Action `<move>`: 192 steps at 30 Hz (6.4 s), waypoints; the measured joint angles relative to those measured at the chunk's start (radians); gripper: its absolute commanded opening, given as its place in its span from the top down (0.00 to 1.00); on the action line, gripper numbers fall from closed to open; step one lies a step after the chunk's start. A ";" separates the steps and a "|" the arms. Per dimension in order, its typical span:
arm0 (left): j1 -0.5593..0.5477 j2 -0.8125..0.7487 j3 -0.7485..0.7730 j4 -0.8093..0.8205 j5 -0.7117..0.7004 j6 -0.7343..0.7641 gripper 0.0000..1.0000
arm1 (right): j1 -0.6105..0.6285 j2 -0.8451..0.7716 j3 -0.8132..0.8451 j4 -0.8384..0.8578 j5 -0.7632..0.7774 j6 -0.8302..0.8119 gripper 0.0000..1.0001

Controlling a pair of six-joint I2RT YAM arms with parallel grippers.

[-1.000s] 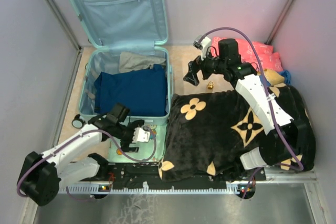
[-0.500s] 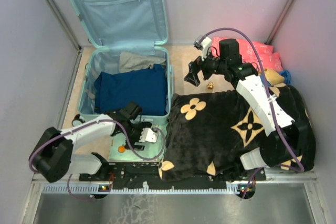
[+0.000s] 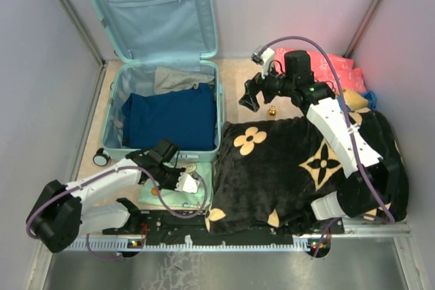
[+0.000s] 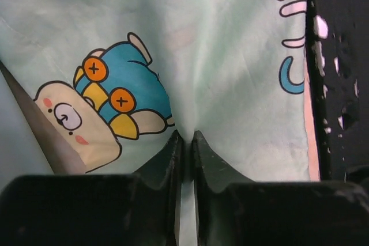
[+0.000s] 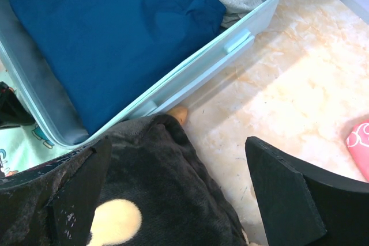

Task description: Pack the luggage

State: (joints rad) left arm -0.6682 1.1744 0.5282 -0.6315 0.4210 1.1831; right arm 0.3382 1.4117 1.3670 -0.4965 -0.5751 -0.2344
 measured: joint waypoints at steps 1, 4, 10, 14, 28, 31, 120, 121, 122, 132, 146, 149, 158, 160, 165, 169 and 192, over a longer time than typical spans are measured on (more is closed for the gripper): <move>0.000 -0.024 -0.012 -0.005 -0.005 0.006 0.98 | 0.000 -0.001 0.000 0.000 0.000 0.000 0.01; 0.000 -0.098 -0.028 -0.077 -0.027 0.024 1.00 | 0.000 -0.002 -0.002 0.001 0.000 0.000 0.01; 0.000 -0.210 0.103 -0.291 -0.035 0.024 1.00 | 0.000 -0.003 -0.002 0.002 0.002 0.000 0.01; 0.000 -0.231 0.316 -0.416 -0.027 0.029 1.00 | 0.000 -0.003 -0.002 0.002 0.002 0.001 0.01; 0.024 -0.099 1.016 -0.663 -0.107 0.072 1.00 | 0.000 -0.002 -0.002 0.005 0.001 0.010 0.01; 0.158 -0.006 1.089 -0.648 -0.098 0.121 1.00 | 0.000 0.006 0.003 0.016 -0.003 0.017 0.01; 0.022 1.232 1.670 0.452 -0.286 -1.373 0.00 | -0.372 0.861 0.723 -0.021 0.034 0.233 0.01; 0.005 1.247 1.684 0.454 -0.314 -1.381 0.00 | -0.401 0.860 0.753 -0.034 0.071 0.228 0.01; -0.009 1.263 1.698 0.456 -0.340 -1.389 0.00 | -0.417 0.860 0.771 -0.041 0.097 0.225 0.01; -0.032 1.410 1.755 0.473 -0.521 -1.464 0.00 | -0.586 0.897 0.849 -0.111 0.318 0.160 0.01; -0.025 1.458 1.755 0.446 -0.555 -1.571 0.00 | -0.622 1.138 0.959 -0.174 0.338 0.159 0.03; -0.025 1.469 1.755 0.459 -0.531 -1.593 0.00 | -0.617 1.141 0.959 -0.173 0.326 0.168 0.08; -0.018 1.544 1.829 0.546 -0.446 -1.602 0.43 | -0.596 1.141 0.941 -0.172 0.272 0.174 0.42; -0.011 1.558 1.835 0.568 -0.417 -1.585 0.63 | -0.586 1.140 0.933 -0.164 0.263 0.173 0.54; -0.003 1.573 1.837 0.623 -0.359 -1.541 1.00 | -0.576 1.133 0.921 -0.151 0.229 0.200 0.88; -0.003 1.573 1.836 0.655 -0.333 -1.498 1.00 | -0.576 1.115 0.909 -0.141 0.212 0.221 1.00; 0.005 1.257 1.696 0.895 -0.211 -1.254 1.00 | -0.571 0.593 0.616 0.006 0.140 0.326 1.00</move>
State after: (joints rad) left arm -0.6632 2.4313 2.2242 0.2634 0.2100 -0.0704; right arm -0.2329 2.0048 1.9835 -0.4904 -0.4351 0.0914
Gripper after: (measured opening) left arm 0.030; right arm 0.096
